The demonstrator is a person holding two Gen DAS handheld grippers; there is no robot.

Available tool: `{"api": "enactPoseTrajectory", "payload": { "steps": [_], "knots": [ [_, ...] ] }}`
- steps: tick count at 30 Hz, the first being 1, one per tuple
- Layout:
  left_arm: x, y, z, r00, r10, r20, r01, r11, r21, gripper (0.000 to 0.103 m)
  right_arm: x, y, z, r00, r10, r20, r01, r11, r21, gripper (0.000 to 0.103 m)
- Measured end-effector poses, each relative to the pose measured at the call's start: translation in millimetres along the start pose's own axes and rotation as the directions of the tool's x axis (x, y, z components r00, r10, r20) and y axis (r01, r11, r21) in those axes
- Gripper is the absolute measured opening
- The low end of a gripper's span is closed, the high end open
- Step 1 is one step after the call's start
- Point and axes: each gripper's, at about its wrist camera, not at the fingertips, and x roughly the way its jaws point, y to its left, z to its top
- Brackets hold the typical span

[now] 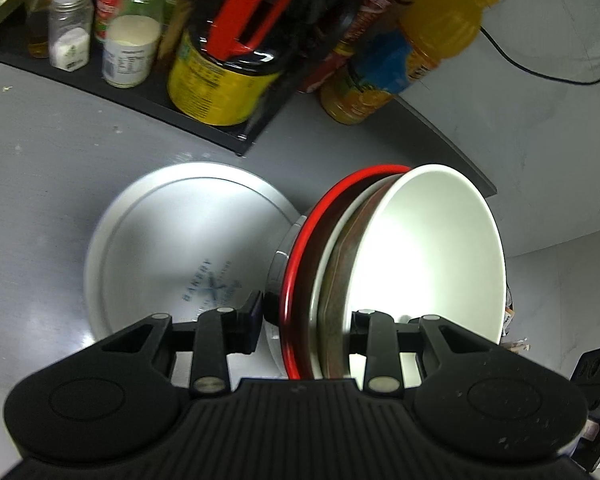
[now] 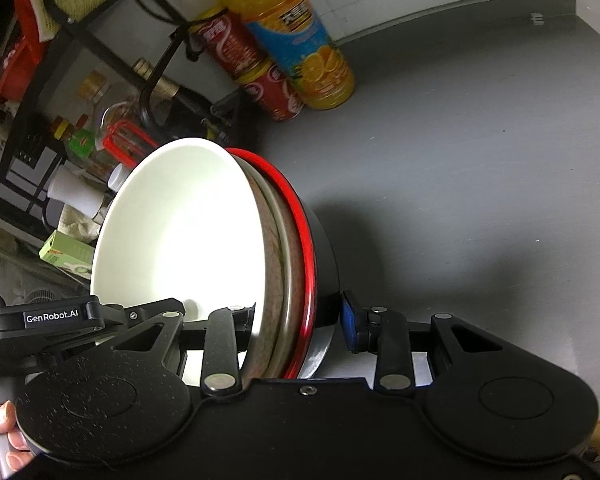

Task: Organize plates and bowls
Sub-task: 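Lift the red bowl stack with both tools and carry it over the plates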

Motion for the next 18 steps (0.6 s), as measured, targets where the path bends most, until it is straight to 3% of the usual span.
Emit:
{"api": "enactPoseTrajectory", "payload": {
  "steps": [18],
  "knots": [
    [-3, 62, 22, 0.999, 0.018, -0.041, -0.019, 1.000, -0.018, 0.032, 41, 32, -25, 0.998, -0.023, -0.053, 0.025, 0.999, 0.032, 0.033]
  ]
}}
